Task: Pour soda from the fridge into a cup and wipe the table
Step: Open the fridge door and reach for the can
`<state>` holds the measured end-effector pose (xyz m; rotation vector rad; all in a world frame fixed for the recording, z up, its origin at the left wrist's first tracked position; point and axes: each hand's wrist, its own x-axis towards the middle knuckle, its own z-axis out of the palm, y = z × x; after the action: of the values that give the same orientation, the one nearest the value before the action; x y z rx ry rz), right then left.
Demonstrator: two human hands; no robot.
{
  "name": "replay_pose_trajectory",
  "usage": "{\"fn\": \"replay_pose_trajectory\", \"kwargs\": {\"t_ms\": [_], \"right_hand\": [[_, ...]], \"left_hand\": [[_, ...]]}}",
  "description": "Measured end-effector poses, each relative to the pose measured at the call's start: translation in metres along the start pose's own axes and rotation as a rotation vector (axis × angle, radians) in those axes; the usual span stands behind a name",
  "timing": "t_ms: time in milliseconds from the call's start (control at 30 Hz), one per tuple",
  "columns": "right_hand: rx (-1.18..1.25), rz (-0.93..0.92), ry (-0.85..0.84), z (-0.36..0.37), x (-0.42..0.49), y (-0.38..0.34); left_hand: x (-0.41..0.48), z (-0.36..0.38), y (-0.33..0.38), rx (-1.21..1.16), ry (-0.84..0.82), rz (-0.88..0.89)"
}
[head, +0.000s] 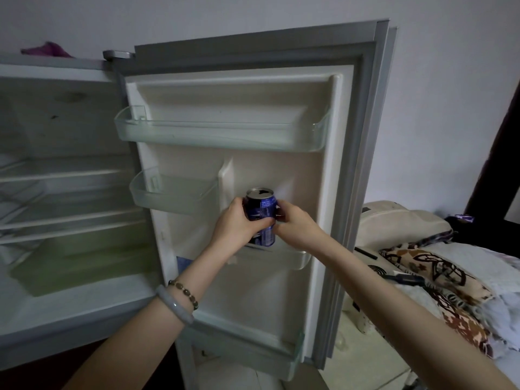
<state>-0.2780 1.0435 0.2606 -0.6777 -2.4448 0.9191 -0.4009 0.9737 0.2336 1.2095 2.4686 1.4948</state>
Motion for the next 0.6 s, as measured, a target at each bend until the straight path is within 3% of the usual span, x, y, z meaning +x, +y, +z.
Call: {"fn": "replay_pose_trajectory", "kwargs": {"t_ms": [233,600], "right_hand": [[0.108,-0.157,0.056,-0.012,-0.021,-0.011],[0.267,-0.329,0.006,0.003,-0.084,-0.037]], "left_hand": [[-0.016,-0.019,0.019,-0.04,0.094,0.081],[-0.092,-0.074,0.023,-0.029,0.141,0.126]]}}
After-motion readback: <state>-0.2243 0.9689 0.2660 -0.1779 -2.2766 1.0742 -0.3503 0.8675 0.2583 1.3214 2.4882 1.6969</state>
